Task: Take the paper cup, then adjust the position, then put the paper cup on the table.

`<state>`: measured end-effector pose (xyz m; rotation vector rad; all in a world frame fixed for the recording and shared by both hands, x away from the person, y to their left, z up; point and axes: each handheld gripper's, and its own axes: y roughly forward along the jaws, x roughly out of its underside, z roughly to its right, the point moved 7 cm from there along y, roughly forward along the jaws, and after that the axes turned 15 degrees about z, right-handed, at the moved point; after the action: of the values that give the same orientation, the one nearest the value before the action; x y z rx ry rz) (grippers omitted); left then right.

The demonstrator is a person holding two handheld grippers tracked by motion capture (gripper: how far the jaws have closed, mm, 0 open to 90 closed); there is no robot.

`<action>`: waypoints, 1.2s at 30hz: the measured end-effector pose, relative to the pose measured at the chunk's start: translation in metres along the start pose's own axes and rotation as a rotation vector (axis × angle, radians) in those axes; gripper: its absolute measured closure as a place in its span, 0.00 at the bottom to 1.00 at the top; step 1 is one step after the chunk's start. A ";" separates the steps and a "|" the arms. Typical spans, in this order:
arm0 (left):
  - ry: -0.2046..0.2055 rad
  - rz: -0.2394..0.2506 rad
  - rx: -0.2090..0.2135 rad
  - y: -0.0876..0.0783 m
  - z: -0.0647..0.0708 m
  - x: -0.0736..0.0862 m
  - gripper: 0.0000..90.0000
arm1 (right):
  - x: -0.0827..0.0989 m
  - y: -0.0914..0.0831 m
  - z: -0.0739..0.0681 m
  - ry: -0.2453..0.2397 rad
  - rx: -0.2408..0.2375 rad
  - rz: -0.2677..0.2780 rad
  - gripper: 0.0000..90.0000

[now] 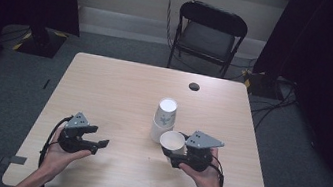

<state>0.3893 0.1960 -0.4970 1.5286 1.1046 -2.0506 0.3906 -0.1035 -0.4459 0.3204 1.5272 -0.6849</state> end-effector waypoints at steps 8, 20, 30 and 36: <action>-0.004 -0.034 -0.077 -0.011 -0.022 0.023 0.33 | 0.001 -0.011 0.026 0.029 0.087 0.020 0.34; -0.005 -0.074 -0.105 -0.009 -0.035 0.040 0.31 | -0.007 -0.011 0.068 0.055 0.186 0.047 0.34; 0.037 -0.096 -0.118 -0.002 -0.036 0.048 0.29 | -0.008 -0.001 0.102 0.074 0.233 0.033 0.34; 0.071 -0.078 -0.111 0.003 -0.035 0.049 0.21 | 0.005 0.010 0.126 0.084 0.293 0.005 0.34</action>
<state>0.3962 0.2289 -0.5471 1.5363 1.3013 -1.9625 0.4974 -0.1716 -0.4466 0.5791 1.5047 -0.9029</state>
